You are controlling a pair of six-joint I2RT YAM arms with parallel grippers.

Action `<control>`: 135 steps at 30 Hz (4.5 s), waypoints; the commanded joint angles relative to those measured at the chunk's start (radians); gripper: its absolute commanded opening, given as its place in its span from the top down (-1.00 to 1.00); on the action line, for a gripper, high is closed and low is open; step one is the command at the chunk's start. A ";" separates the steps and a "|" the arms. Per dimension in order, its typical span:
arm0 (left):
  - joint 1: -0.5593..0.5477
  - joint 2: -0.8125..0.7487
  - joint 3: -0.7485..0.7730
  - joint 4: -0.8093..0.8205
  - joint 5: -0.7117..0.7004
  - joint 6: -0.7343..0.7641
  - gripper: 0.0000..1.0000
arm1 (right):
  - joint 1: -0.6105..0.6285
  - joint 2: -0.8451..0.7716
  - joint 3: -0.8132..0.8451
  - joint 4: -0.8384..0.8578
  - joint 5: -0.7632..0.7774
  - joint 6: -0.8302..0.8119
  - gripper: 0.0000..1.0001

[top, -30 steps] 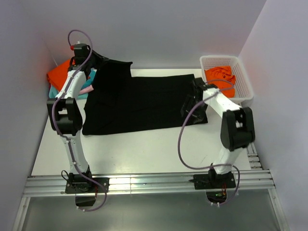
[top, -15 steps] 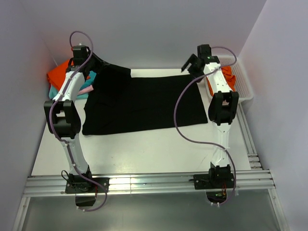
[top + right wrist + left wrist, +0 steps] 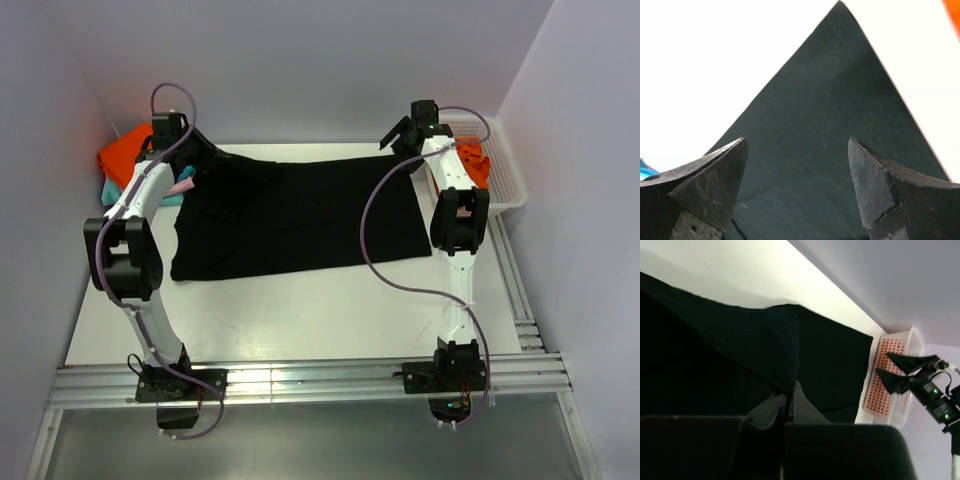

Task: Fold and stack the t-shirts
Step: Grap the side of the flattened tshirt furthest away from the robot with both arms, then fold the other side of the tshirt into a rectangle

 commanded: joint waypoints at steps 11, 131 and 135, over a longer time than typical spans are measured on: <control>-0.003 -0.230 -0.137 0.010 0.031 0.035 1.00 | 0.024 0.172 0.147 0.098 0.058 0.163 -0.67; 0.045 -0.671 -0.849 -0.124 -0.209 0.001 -0.63 | 0.019 -0.567 -0.941 0.004 0.179 -0.002 -0.20; 0.048 -0.654 -0.794 -0.206 -0.291 -0.020 -0.88 | 0.021 -0.590 -0.919 -0.023 0.194 -0.036 -0.62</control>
